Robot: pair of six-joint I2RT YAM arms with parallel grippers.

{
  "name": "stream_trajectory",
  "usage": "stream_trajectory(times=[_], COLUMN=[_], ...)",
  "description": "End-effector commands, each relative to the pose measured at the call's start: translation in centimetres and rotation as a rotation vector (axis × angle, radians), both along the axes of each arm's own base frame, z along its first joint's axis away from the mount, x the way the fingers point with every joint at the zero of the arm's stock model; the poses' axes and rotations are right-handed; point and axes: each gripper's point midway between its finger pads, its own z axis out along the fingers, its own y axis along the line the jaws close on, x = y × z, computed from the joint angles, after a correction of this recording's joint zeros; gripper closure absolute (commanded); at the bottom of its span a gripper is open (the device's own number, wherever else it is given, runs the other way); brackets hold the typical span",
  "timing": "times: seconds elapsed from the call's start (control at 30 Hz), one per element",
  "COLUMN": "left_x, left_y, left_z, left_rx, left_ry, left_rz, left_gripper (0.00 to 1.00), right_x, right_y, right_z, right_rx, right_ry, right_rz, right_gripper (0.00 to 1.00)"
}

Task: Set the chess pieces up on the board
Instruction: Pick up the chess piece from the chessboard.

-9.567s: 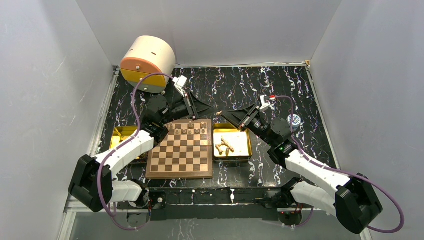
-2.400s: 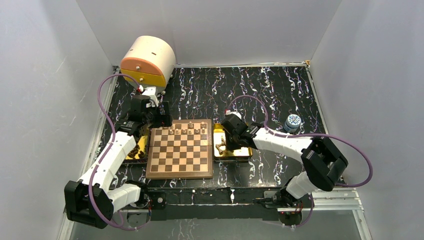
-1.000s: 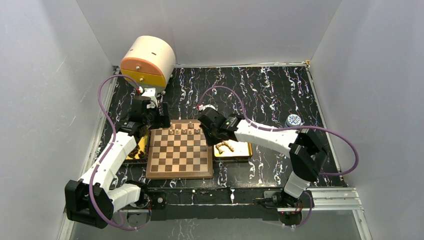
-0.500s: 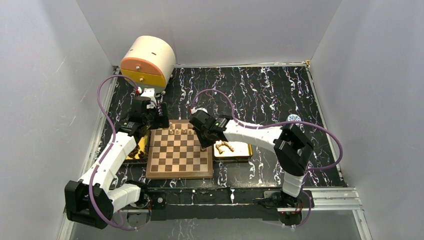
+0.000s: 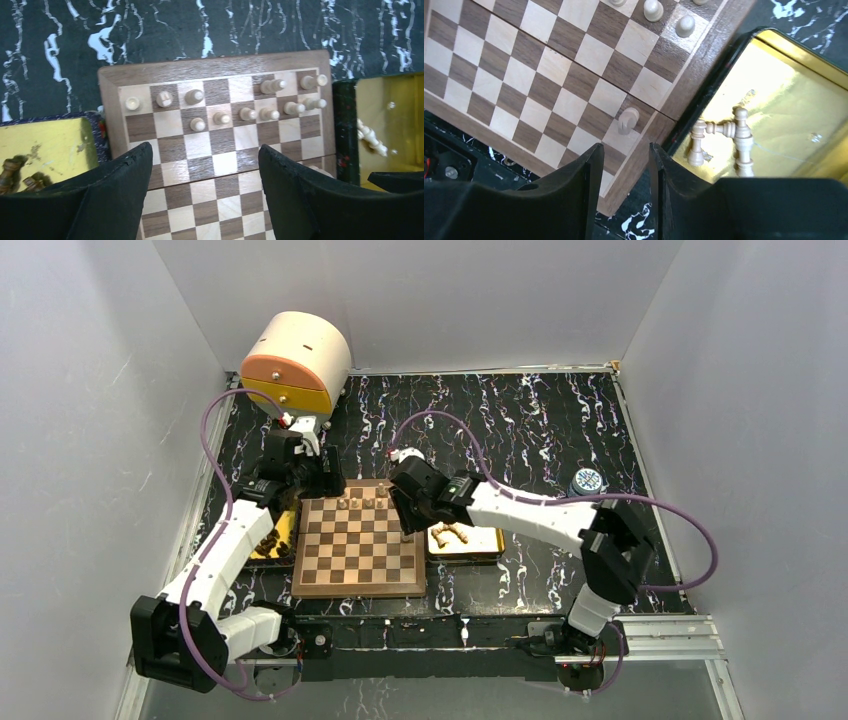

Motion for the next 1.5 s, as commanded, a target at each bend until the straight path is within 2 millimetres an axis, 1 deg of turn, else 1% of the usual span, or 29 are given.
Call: stream_trajectory(times=[0.0, 0.1, 0.17, 0.23, 0.37, 0.57, 0.7, 0.8, 0.93, 1.1, 1.23, 1.37, 1.47], left_x=[-0.1, -0.6, -0.9, -1.3, -2.4, -3.6, -4.4, -4.9, -5.6, -6.1, -6.4, -6.7, -6.8], left_y=[-2.5, -3.9, -4.9, -5.7, -8.4, -12.2, -14.2, -15.3, -16.2, -16.4, -16.8, -17.1, -17.1], left_z=[2.1, 1.7, 1.6, 1.2, 0.6, -0.2, -0.9, -2.0, -3.4, -4.9, -5.8, -6.4, -6.7], left_rx=[-0.103, -0.148, -0.147, -0.106, -0.006, 0.015, 0.030, 0.049, 0.081, 0.110, 0.117, 0.116, 0.121], left_ry=[0.005, 0.061, 0.082, 0.089, 0.098, 0.106, 0.108, 0.127, 0.154, 0.176, 0.192, 0.200, 0.212], left_rz=[-0.089, -0.140, -0.171, -0.194, -0.272, -0.388, -0.451, -0.483, -0.516, -0.544, -0.570, -0.590, -0.597], left_gripper=[0.28, 0.32, 0.34, 0.37, 0.39, 0.46, 0.49, 0.50, 0.51, 0.52, 0.56, 0.61, 0.62], right_x=[0.9, 1.4, 1.7, 2.1, 2.8, 3.8, 4.0, 3.9, 4.0, 3.9, 4.0, 4.1, 4.1], right_y=[-1.0, -2.3, -3.2, -4.3, -6.7, -10.5, -12.2, -12.9, -13.4, -13.6, -13.6, -13.5, -13.5], right_z=[3.5, 3.3, 3.0, 2.8, 2.0, 1.0, 0.8, 0.8, 0.7, 0.6, 0.6, 0.6, 0.5], right_rx=[0.076, 0.080, 0.087, 0.100, 0.109, 0.129, 0.135, 0.138, 0.143, 0.143, 0.148, 0.150, 0.149], right_ry=[-0.103, -0.100, -0.089, -0.079, -0.061, -0.039, -0.040, -0.043, -0.045, -0.041, -0.041, -0.042, -0.040], right_rz=[-0.010, -0.030, -0.049, -0.075, -0.130, -0.217, -0.252, -0.265, -0.277, -0.279, -0.281, -0.282, -0.280], right_gripper=[0.53, 0.52, 0.52, 0.52, 0.52, 0.52, 0.52, 0.52, 0.52, 0.52, 0.52, 0.52, 0.52])
